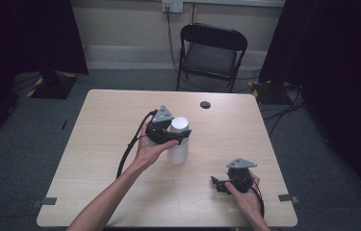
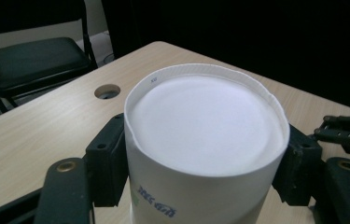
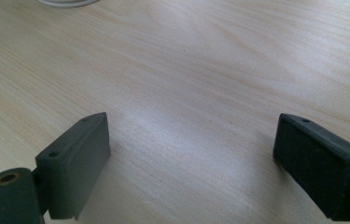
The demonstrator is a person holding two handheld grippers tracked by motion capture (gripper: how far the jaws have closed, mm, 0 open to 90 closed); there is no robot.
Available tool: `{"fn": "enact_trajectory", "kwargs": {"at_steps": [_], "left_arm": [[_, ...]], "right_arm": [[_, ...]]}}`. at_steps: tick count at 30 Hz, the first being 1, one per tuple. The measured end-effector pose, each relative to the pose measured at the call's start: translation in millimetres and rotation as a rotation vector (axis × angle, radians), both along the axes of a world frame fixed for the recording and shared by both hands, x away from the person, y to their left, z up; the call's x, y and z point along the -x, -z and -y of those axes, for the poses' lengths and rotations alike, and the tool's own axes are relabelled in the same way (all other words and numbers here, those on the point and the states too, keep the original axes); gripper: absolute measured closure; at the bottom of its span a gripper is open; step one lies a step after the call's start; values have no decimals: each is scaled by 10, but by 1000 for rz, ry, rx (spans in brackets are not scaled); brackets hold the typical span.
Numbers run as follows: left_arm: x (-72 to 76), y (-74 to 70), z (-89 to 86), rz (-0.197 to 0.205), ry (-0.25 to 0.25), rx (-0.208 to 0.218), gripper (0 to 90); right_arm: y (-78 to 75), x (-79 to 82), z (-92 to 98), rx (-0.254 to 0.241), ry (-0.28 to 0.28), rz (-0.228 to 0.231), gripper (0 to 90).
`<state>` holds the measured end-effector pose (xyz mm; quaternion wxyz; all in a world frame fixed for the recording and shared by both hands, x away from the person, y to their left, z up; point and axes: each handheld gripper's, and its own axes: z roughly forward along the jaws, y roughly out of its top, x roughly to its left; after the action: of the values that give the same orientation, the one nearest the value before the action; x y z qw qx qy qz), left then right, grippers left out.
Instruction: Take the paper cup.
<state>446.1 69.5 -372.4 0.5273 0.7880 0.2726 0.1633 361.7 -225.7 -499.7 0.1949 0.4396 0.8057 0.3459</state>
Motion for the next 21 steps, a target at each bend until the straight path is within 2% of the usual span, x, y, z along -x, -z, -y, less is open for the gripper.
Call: {"fn": "enact_trajectory", "kwargs": {"at_steps": [5, 12, 15, 21], "left_arm": [[22, -91, 15, 19, 2, -5, 329], [6, -117, -34, 9, 1, 31, 336], [14, -138, -53, 20, 1, 45, 337], [37, -244, -51, 42, 5, 35, 340]], "right_arm": [[0, 0, 0, 0, 0, 0, 105], [0, 0, 0, 0, 0, 0, 105], [0, -1, 0, 0, 0, 0, 105], [0, -1, 0, 0, 0, 0, 105]]}}
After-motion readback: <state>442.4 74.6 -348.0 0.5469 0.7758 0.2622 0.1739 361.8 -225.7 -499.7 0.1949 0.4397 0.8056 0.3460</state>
